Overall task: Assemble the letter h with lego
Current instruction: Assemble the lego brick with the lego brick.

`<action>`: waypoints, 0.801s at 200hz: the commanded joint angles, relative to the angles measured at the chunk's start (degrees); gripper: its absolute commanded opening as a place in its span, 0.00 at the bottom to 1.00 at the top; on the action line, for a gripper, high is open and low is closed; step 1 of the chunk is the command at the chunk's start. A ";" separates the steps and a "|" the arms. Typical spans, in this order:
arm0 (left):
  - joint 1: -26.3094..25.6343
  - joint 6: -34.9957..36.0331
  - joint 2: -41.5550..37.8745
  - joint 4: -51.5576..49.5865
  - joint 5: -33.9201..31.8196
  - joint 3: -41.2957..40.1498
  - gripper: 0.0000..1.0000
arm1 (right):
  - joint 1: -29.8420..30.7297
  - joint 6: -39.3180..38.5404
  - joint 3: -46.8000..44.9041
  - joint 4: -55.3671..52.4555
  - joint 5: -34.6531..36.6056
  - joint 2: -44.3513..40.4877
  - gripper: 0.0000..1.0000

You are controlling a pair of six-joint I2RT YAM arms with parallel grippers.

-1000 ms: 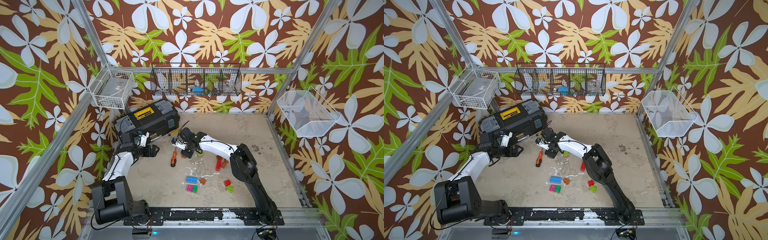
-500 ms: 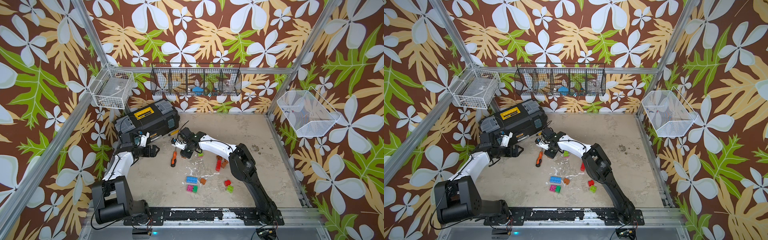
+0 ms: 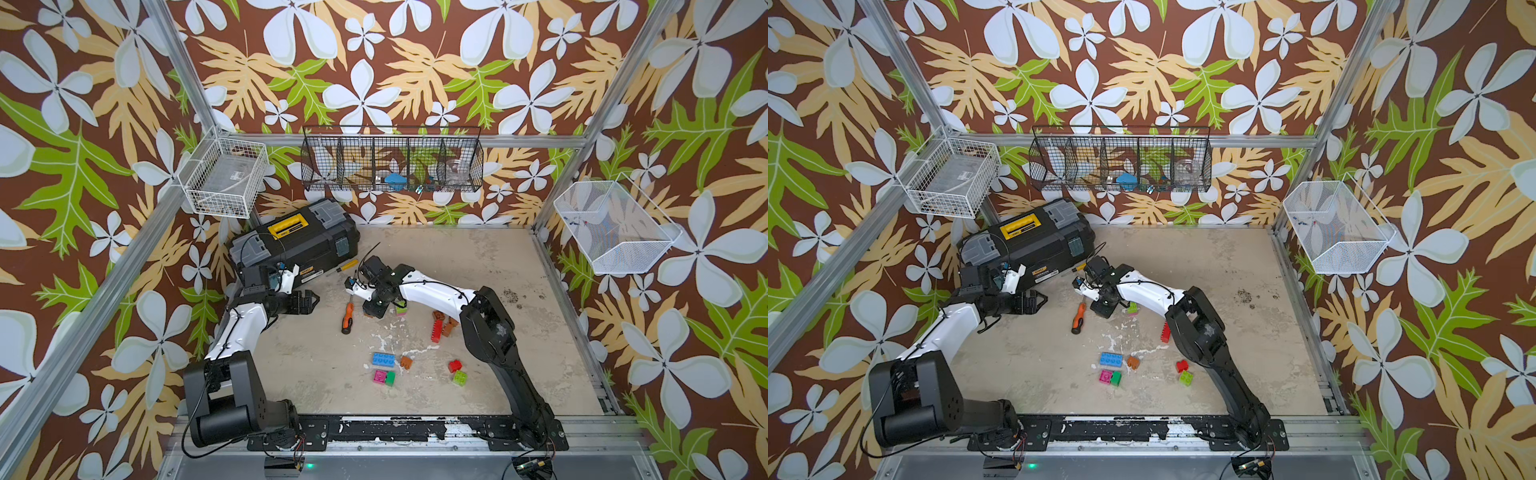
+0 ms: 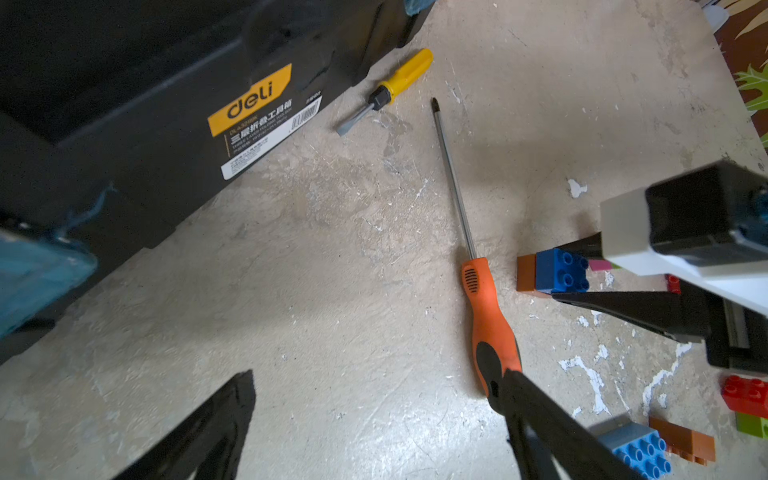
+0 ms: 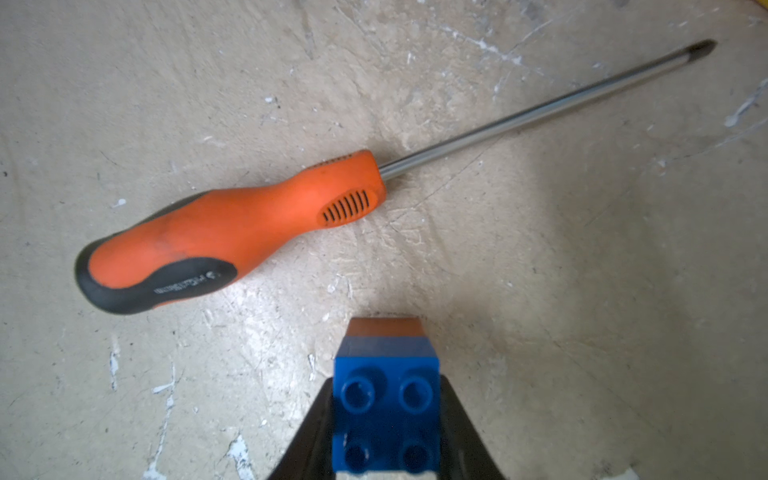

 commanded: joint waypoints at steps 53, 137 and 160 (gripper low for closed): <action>0.08 0.37 0.31 -0.80 1.13 0.16 0.96 | -0.38 1.90 -5.95 -3.13 -0.32 -1.49 0.32; 0.07 0.37 0.15 -0.78 0.85 0.25 0.96 | -1.26 4.12 -13.45 0.75 0.46 -5.83 0.30; 0.10 0.33 0.08 -0.83 0.84 0.16 0.96 | -1.26 5.66 -16.77 4.24 0.23 -7.79 0.28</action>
